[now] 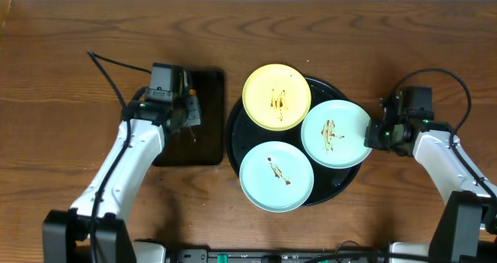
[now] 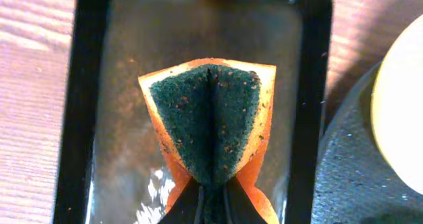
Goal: Clean dirty plates on tray and stack at the side
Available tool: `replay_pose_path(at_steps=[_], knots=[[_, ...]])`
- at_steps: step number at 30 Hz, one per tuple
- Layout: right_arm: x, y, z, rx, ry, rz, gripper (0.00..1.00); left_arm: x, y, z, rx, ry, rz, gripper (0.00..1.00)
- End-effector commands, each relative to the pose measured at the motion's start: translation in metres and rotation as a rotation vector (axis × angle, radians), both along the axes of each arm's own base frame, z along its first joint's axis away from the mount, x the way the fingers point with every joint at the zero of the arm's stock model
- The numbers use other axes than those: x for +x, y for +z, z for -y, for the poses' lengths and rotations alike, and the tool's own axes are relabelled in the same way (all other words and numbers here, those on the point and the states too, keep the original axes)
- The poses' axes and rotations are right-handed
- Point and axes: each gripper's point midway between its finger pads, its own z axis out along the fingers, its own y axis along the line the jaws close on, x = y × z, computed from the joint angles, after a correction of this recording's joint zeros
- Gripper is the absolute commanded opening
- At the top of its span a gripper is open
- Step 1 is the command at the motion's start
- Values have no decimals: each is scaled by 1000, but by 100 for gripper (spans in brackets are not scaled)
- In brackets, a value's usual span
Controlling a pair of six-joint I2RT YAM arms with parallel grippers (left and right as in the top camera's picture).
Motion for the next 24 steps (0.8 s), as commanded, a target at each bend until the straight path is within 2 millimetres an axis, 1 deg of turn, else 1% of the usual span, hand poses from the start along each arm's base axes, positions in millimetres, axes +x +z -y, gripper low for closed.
replay_pose_path(at_steps=[1, 2, 5, 9, 12, 14, 18, 20, 24], knots=[[-6, -8, 2, -9, -4, -25, 1, 5, 30, 1, -13, 9, 88, 7], [-6, -8, 2, -9, -4, -26, 1, 6, 40, 1, -18, 9, 122, 7], [-6, -8, 2, -9, -4, -26, 1, 7, 60, 1, -28, 9, 188, 7], [-7, -8, 2, -9, -4, -28, 1, 19, 98, 0, -13, -16, 346, 7], [-7, -8, 2, -9, -4, -29, 1, 23, 114, -5, 3, 2, 411, 7], [-7, -8, 2, -9, -4, -29, 1, 24, 116, -6, 10, 10, 419, 7], [-7, -8, 2, -9, -4, -29, 2, 23, 112, -6, 11, 10, 404, 7], [-7, -8, 2, -9, -4, -29, 2, 22, 105, -6, 7, 18, 376, 7], [-7, -8, 2, -8, -4, -30, 1, 19, 72, -6, 2, 33, 268, 7]])
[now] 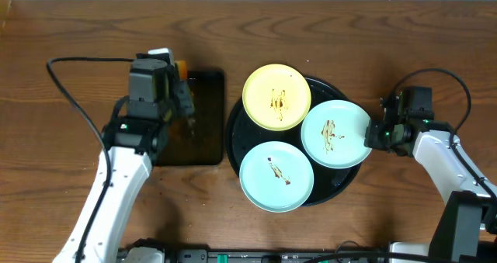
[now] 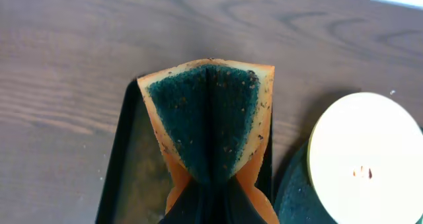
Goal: Clean dirty plates on tray and stack at the side
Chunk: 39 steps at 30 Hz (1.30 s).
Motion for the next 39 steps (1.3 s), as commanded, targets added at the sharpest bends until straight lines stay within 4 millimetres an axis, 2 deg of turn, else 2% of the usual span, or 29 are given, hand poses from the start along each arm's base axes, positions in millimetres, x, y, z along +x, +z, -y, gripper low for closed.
replay_pose_path(at_steps=[1, 2, 4, 6, 9, 13, 17, 20, 24, 28, 30, 32, 35, 36, 37, 38, 39], knots=[[-7, -8, 2, -9, -4, -29, 1, -1, -35, -1, -15, 50, -118, 7], [-7, -8, 2, -9, -4, -29, 1, -3, -45, -2, -21, 64, -153, 7], [-7, -8, 2, -8, -4, -30, 1, -11, -79, -2, -22, 91, -278, 8], [-7, -8, 2, -9, -4, -30, 1, -15, -100, 3, -39, 74, -350, 7], [-8, -8, 2, -8, -4, -33, 1, -21, -119, 19, -107, 23, -430, 7], [-8, -8, 2, -8, -4, -36, 1, -23, -115, 26, -138, 0, -451, 7], [-9, -8, 2, -7, -4, -36, 1, -20, -95, 35, -157, -34, -459, 7], [-9, -8, 2, -7, -4, -36, 1, -14, -74, 53, -129, -121, -431, 7], [-9, -8, 2, -7, -4, -36, 1, -11, -47, 109, -148, -304, -358, 7], [-10, -9, 2, -7, -4, -41, 1, -19, -24, 180, -170, -498, -289, 7], [-10, -9, 2, -7, -4, -41, 1, -19, -15, 198, -166, -542, -277, 7], [-10, -9, 2, -7, -4, -43, 1, -18, -7, 226, -161, -596, -273, 7], [-12, -9, 2, -6, -3, -48, 1, -17, -12, 254, -155, -646, -283, 7], [-12, -9, 2, -6, -3, -51, 1, -21, -18, 272, -168, -707, -288, 7], [-12, -9, 2, -6, -4, -52, 1, -23, -21, 281, -183, -738, -291, 7], [-13, -10, 2, -6, -4, -55, 1, -33, -31, 307, -238, -817, -309, 7], [-13, -10, 2, -6, -4, -55, 1, -38, -41, 319, -253, -849, -325, 7]])
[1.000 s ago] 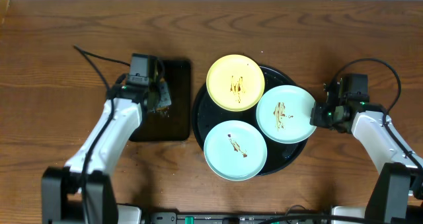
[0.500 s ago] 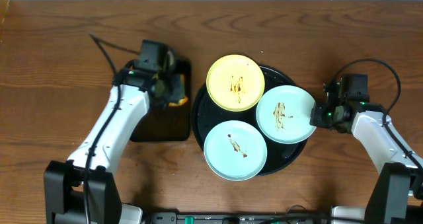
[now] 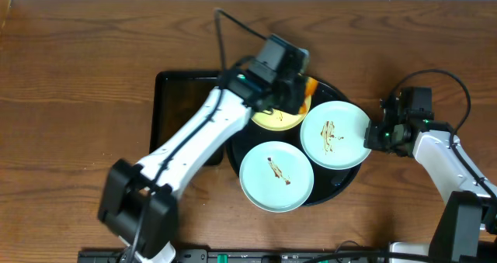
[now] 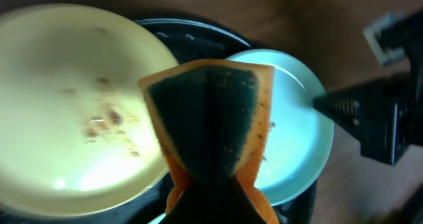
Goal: Clean dirty plates on tray and stack at the side
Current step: 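Scrub the right light-green plate with the sponge in the left gripper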
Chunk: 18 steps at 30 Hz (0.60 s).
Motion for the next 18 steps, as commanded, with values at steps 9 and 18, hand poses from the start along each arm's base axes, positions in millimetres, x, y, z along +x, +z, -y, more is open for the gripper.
replay_pose_path(at_steps=[9, 18], knots=[[-9, -8, 4, -15, -6, -38, 1, -64, -76, 114, -174, -346, -171, 8], [-9, -8, 3, -15, -6, -39, 1, -78, -122, 126, -108, -350, -214, 7]])
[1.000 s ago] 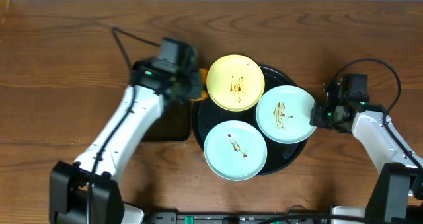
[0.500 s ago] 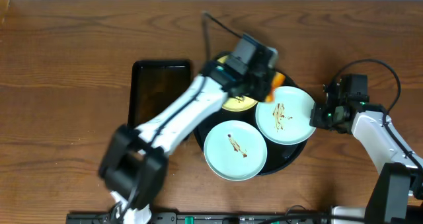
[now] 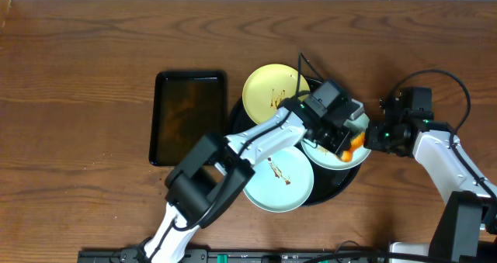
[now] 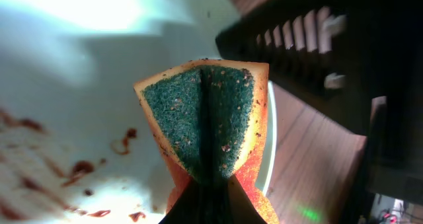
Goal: Clean dirty plates on tray and stack at the side
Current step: 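Scrub the right light-green plate with the sponge in the left gripper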
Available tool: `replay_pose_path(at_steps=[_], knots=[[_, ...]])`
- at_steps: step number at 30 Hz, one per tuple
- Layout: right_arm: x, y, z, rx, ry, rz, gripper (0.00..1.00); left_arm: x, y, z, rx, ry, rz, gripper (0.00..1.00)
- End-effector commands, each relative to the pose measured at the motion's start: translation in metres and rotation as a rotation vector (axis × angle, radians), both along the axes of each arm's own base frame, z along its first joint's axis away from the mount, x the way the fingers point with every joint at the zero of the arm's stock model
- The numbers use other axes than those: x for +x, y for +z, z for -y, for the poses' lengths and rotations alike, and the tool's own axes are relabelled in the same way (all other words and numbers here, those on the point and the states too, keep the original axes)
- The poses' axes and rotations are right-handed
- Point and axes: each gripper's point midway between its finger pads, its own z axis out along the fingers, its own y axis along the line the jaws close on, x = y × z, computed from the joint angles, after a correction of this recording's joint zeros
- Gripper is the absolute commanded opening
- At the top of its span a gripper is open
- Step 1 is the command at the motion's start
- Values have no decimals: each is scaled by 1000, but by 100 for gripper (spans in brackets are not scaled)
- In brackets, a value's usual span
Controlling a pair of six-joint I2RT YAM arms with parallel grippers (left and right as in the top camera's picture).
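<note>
Three dirty plates lie on the round black tray (image 3: 340, 181): a yellow plate (image 3: 268, 92) at the back, a pale blue plate (image 3: 276, 176) in front, and a mint plate (image 3: 326, 154) on the right. My left gripper (image 3: 347, 147) hangs over the mint plate's right part, shut on a folded orange sponge (image 4: 206, 121) with its green scouring side showing. Brown smears (image 4: 73, 171) stain the mint plate beside the sponge. My right gripper (image 3: 377, 133) sits at the mint plate's right rim; whether it grips the rim is hidden.
A black rectangular tray (image 3: 188, 117) holding brownish liquid lies left of the round tray. Bare wooden table (image 3: 78, 77) surrounds both. My left arm (image 3: 256, 139) stretches across the round tray from the front left.
My left gripper, still holding the sponge, has moved from over the yellow plate's right edge to over the right side of the mint plate, close to my right gripper. The right arm stayed put.
My left gripper first held the sponge low in the black rectangular tray. It then held the sponge above that tray's back edge, then over the yellow plate, and now over the mint plate. My right gripper stayed at the mint plate's rim throughout.
</note>
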Motion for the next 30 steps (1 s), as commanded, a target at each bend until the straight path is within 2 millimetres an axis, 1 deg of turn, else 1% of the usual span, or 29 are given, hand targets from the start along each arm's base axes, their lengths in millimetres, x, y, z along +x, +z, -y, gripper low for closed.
replay_pose_path(at_steps=[1, 3, 5, 6, 7, 9, 11, 13, 17, 19, 21, 22, 24, 25, 26, 27, 28, 29, 30], knots=[[-8, -8, 4, -18, -7, -36, 1, 5, -22, -1, 55, 28, 9, 7], [-9, -8, 4, -18, -7, -39, 1, 17, -37, -13, 135, 78, 55, 7], [-10, -9, 4, -17, -7, -43, 1, 40, -48, -33, 243, 184, 124, 8], [-11, -9, 4, -17, -7, -45, 1, 55, -50, -44, 283, 253, 156, 8], [-11, -9, 4, -17, -7, -45, 1, 77, -50, -62, 318, 349, 178, 7], [-11, -9, 4, -17, -7, -47, 1, 89, -50, -73, 327, 387, 176, 7], [-12, -9, 4, -17, -7, -49, 1, 99, -49, -82, 325, 413, 174, 7], [-12, -9, 4, -17, -7, -50, 1, 106, -42, -85, 311, 430, 184, 8], [-13, -9, 4, -16, -7, -53, 1, 117, -25, -77, 250, 446, 226, 8], [-13, -9, 4, -17, -7, -55, 1, 113, -19, -72, 230, 429, 219, 7], [-13, -9, 4, -17, -7, -55, 1, 107, -9, -71, 225, 418, 214, 7], [-13, -10, 4, -17, -7, -56, 1, 103, -3, -71, 226, 414, 213, 8], [-13, -10, 4, -17, -7, -56, 3, 95, 18, -76, 229, 410, 213, 7], [-13, -10, 4, -17, -7, -56, 3, 90, 30, -81, 236, 411, 211, 7], [-13, -10, 4, -17, -7, -56, 5, 88, 36, -85, 244, 412, 210, 7], [-13, -10, 4, -16, -7, -56, 10, 82, 50, -99, 274, 425, 210, 7], [-13, -10, 4, -16, -7, -56, 13, 80, 54, -104, 285, 429, 209, 7], [-13, -9, 4, -16, -7, -54, 18, 77, 62, -114, 308, 441, 211, 7], [-12, -9, 4, -16, -7, -52, 20, 75, 67, -120, 321, 448, 213, 8]])
